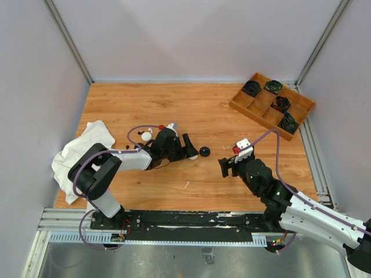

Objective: Insert the wireless bluetooth earbuds into the charging case
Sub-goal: Place the charging case at the center of the board, then pick up the charging case at the center of the board.

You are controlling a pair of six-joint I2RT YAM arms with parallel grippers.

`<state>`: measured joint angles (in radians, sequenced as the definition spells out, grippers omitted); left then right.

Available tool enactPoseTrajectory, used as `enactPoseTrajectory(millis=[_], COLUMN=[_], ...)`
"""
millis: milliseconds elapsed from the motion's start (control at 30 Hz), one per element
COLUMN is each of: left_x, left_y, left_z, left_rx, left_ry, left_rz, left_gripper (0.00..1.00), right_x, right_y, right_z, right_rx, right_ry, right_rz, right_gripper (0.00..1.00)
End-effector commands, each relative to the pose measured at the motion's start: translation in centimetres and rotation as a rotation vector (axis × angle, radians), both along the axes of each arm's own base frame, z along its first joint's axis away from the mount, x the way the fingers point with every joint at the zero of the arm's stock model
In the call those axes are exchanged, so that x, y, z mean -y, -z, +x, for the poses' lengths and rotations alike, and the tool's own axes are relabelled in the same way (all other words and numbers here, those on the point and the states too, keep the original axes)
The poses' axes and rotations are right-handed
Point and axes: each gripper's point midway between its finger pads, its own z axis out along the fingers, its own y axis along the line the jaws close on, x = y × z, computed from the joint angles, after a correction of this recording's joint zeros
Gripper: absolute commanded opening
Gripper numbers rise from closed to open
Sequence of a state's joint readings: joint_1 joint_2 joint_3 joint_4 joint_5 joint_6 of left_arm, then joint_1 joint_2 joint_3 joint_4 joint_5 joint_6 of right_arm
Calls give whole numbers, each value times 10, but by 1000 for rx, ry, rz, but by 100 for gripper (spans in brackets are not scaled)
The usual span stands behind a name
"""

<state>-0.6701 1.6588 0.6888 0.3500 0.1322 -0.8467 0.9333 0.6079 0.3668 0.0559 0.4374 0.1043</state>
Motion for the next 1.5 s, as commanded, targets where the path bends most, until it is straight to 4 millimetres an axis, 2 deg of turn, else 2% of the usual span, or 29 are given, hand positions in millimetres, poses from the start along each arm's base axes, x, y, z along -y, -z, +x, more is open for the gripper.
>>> enactPoseTrajectory(millis=[0, 100, 200, 500, 600, 733, 867, 1033, 1267, 1467], left_x=[-42, -61, -89, -164, -193, -222, -236, -245, -248, -248], left_y=[14, 2, -12, -42, -46, -45, -40, -23, -4, 11], left_z=[-8, -2, 5, 27, 37, 46, 54, 58, 64, 60], left_rx=[4, 54, 115, 152, 144, 125, 99, 49, 4, -42], left_ry=[-50, -86, -154, -309, -376, -438, -467, -478, -479, -458], left_rz=[217, 307, 419, 513, 548, 578, 602, 627, 650, 666], left_gripper=[90, 94, 99, 99, 99, 96, 90, 85, 77, 70], right_x=[7, 7, 6, 6, 5, 4, 4, 3, 1, 0], right_y=[-2, -1, 1, 3, 5, 5, 7, 7, 9, 9], right_z=[6, 7, 8, 8, 8, 8, 9, 8, 9, 9], right_rx=[25, 22, 18, 16, 13, 12, 11, 8, 3, 2], right_ry=[50, 53, 52, 49, 46, 46, 44, 39, 34, 30], right_rz=[0, -6, -11, -16, -22, -25, -29, -32, -41, -44], right_gripper=[82, 82, 82, 82, 82, 82, 82, 82, 82, 82])
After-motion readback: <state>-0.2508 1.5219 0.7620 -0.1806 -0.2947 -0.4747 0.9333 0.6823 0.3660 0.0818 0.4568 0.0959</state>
